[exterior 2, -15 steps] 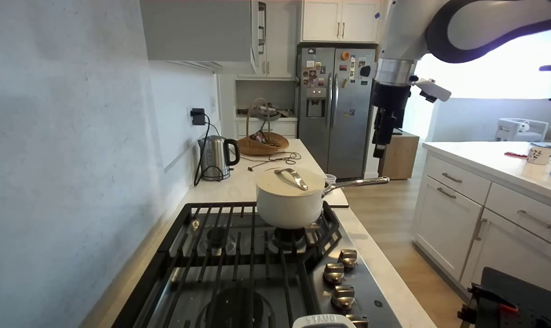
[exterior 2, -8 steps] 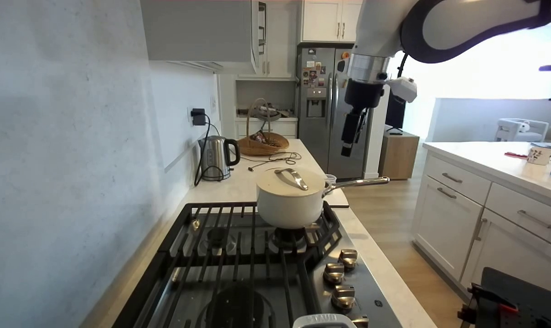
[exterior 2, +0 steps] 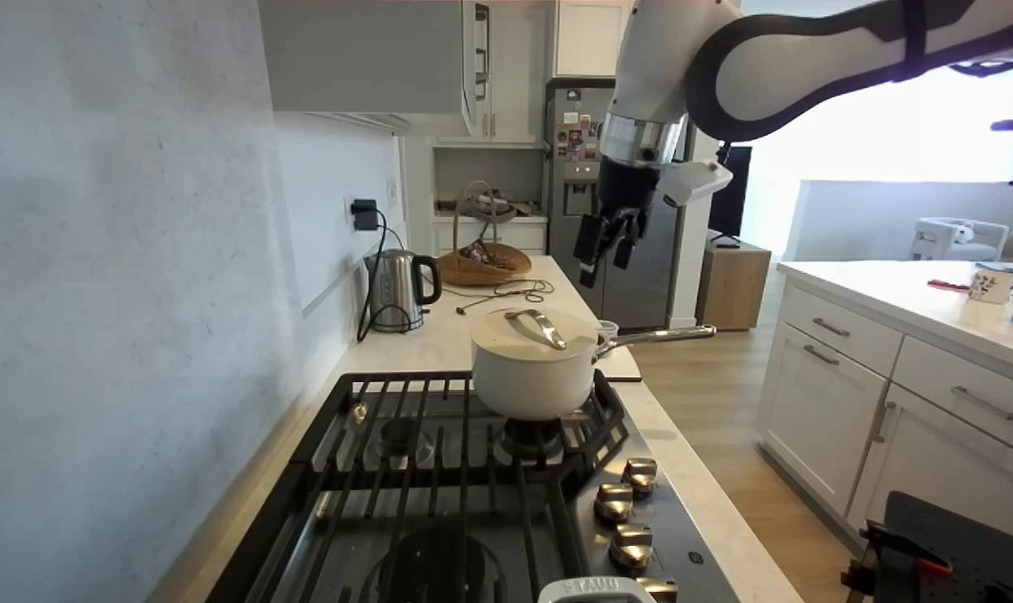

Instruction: Take the lid off the pot on the right of the stove

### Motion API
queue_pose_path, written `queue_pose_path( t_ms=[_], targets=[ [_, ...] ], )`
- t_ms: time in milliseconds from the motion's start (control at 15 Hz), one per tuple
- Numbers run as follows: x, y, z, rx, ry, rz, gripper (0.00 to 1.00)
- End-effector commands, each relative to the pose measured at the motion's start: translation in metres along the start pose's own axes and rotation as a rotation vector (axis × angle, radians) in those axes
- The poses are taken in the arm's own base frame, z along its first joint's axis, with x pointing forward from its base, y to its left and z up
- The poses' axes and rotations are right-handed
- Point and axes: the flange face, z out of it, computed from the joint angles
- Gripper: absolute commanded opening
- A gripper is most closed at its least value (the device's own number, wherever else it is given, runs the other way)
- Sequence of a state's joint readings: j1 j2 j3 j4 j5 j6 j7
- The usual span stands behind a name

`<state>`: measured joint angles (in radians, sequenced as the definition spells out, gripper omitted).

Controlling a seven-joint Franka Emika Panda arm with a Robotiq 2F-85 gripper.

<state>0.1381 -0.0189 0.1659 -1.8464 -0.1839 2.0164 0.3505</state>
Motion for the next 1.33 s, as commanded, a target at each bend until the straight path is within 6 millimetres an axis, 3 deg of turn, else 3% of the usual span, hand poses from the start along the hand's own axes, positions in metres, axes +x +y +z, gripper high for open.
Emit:
queue_pose_path(
  t_ms=[0, 667, 1267],
  targets=[
    [0.029, -0.003, 0.009, 0.002, 0.018, 0.09, 1.0],
    [0.091, -0.033, 0.051, -0.001, 0.009, 0.15, 1.0],
    [0.117, -0.038, 0.094, -0.021, -0.026, 0.166, 1.0]
  ],
)
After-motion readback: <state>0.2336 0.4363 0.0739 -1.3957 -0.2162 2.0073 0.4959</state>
